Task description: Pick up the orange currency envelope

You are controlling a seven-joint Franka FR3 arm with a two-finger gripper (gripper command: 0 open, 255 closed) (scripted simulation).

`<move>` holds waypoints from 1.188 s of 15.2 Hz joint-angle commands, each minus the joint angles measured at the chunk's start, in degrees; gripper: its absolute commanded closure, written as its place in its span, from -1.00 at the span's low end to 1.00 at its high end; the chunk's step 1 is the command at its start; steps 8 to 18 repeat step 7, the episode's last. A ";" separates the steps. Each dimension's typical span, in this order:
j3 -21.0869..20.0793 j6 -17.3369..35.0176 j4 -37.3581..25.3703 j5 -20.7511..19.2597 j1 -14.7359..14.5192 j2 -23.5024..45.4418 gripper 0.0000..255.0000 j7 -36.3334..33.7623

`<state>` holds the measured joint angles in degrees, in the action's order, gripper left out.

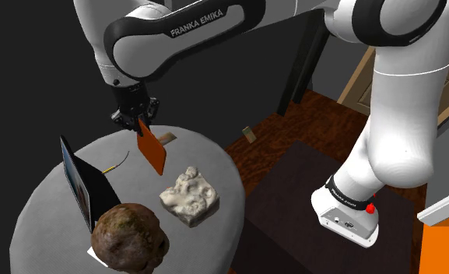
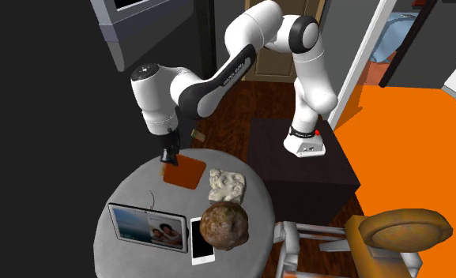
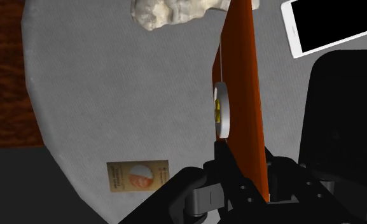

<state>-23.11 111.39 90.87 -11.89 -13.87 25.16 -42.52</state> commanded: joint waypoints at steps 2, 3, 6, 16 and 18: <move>-0.17 -1.97 -1.31 0.38 0.05 -0.72 1.00 0.29; -0.22 -2.64 -1.81 0.48 0.04 -0.92 1.00 0.38; -0.32 -4.11 -2.94 0.69 0.02 -1.30 1.00 0.56; -0.32 -4.12 -2.94 0.69 0.02 -1.29 1.00 0.56; -0.32 -4.12 -2.94 0.69 0.02 -1.29 1.00 0.56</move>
